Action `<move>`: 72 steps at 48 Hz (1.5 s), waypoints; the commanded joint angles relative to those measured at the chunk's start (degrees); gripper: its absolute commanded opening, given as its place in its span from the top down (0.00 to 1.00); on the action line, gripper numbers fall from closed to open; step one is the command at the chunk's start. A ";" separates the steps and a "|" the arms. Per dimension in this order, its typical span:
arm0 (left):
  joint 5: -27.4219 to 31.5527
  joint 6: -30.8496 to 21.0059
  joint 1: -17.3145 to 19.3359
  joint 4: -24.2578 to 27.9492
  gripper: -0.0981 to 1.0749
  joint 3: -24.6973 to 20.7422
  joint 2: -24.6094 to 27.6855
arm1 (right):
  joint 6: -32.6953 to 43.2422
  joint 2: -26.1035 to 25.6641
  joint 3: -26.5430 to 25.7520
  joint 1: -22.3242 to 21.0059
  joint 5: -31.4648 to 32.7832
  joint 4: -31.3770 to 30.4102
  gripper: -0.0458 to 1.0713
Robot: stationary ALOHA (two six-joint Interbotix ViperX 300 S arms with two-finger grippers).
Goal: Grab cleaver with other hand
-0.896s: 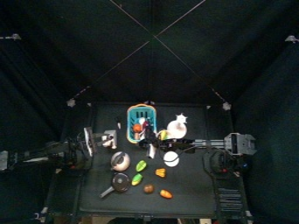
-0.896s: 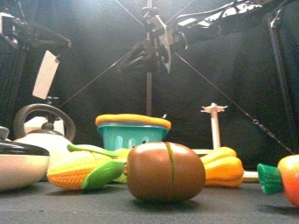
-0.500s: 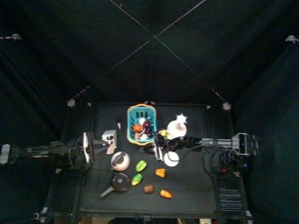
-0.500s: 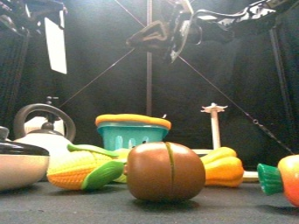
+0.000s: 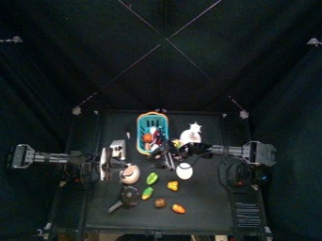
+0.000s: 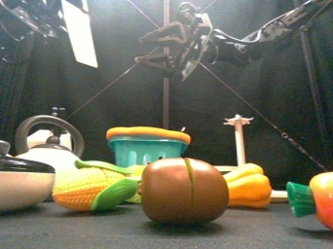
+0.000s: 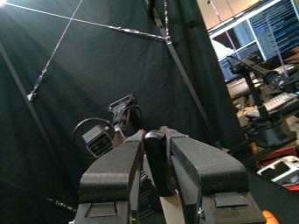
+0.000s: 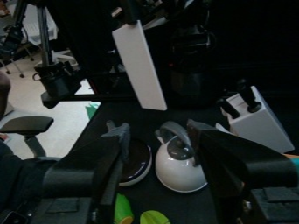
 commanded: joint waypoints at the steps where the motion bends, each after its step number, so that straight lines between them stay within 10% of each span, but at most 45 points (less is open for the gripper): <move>1: -1.93 0.09 -0.62 0.26 0.37 -2.81 2.64 | 0.00 0.18 -2.64 -0.09 -0.44 -0.26 0.14; 41: -10.46 6.15 -0.79 1.41 0.37 -7.47 13.18 | 0.09 8.61 -12.13 3.16 -4.31 -6.15 0.18; 72: -10.02 6.15 0.18 -0.26 0.31 -4.75 13.54 | 0.70 8.70 -12.04 2.90 -4.31 -6.86 0.78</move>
